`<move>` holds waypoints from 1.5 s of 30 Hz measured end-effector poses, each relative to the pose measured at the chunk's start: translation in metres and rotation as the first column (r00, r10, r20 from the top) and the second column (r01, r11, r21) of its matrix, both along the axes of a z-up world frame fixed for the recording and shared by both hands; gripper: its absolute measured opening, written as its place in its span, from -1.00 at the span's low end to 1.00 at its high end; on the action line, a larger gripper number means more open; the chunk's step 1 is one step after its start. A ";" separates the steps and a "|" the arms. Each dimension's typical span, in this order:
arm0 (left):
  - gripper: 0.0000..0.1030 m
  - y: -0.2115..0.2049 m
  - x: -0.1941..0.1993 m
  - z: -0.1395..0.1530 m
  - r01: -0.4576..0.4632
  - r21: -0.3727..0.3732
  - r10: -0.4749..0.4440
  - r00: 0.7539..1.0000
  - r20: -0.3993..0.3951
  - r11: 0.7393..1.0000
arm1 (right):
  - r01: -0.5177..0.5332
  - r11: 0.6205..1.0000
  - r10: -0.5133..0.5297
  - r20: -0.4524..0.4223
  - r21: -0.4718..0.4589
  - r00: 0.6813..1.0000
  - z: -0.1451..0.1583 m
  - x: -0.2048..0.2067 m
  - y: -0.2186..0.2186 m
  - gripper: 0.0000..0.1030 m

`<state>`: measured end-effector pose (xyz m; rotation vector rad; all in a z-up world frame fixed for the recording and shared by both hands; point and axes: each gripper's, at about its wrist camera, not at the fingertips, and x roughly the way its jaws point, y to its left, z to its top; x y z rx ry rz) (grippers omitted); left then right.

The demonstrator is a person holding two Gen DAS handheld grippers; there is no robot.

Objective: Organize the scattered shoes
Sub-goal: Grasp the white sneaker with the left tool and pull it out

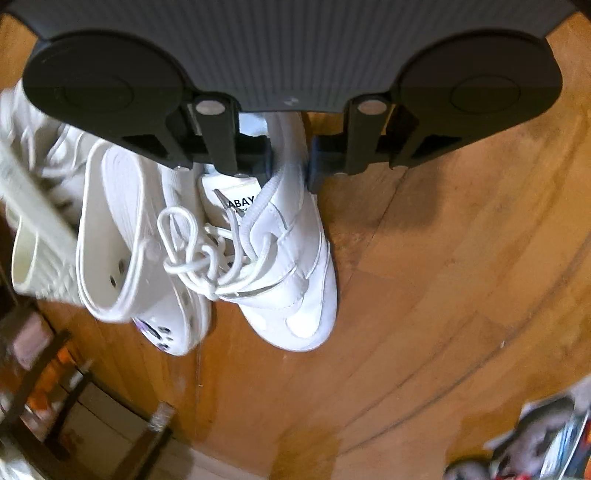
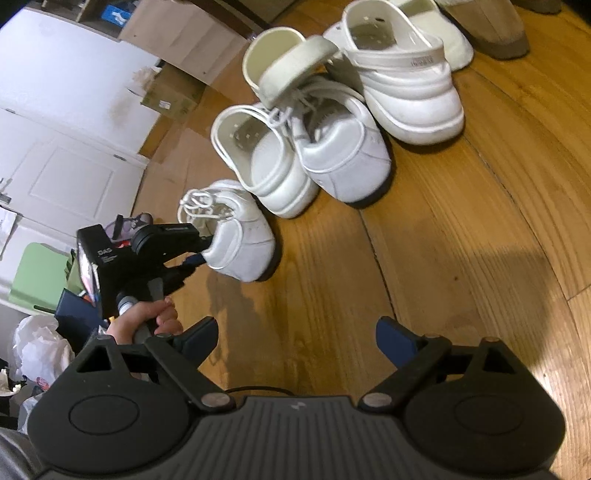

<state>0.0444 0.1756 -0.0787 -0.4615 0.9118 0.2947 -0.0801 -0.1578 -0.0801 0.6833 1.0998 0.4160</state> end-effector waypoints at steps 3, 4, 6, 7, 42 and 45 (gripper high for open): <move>-0.64 -0.005 -0.001 -0.001 0.020 0.046 -0.020 1.000 -0.001 0.999 | -0.003 1.000 0.003 -0.027 -0.010 1.000 -0.007 0.005 -0.001 0.81; -0.64 -0.005 0.000 -0.001 0.022 0.045 -0.022 1.000 0.001 0.999 | -0.003 1.000 0.002 -0.034 -0.011 0.999 -0.009 0.006 -0.001 0.81; -0.63 -0.004 0.001 -0.001 0.029 0.050 -0.029 1.000 0.010 0.998 | -0.002 1.000 0.001 -0.038 -0.010 0.999 -0.010 0.006 -0.001 0.81; -0.63 -0.003 0.001 -0.002 0.032 0.053 -0.033 0.999 0.017 0.998 | -0.001 1.000 0.001 -0.040 -0.010 0.999 -0.010 0.006 -0.001 0.81; -0.68 -0.056 -0.101 0.036 0.161 -0.162 -0.178 0.980 -0.093 0.974 | -0.039 0.999 0.035 -0.109 -0.036 0.993 -0.012 -0.014 -0.016 0.82; -0.68 -0.064 -0.103 0.031 0.171 -0.199 -0.195 0.975 -0.105 0.965 | -0.043 0.999 0.039 -0.131 -0.025 0.991 -0.013 -0.023 -0.013 0.82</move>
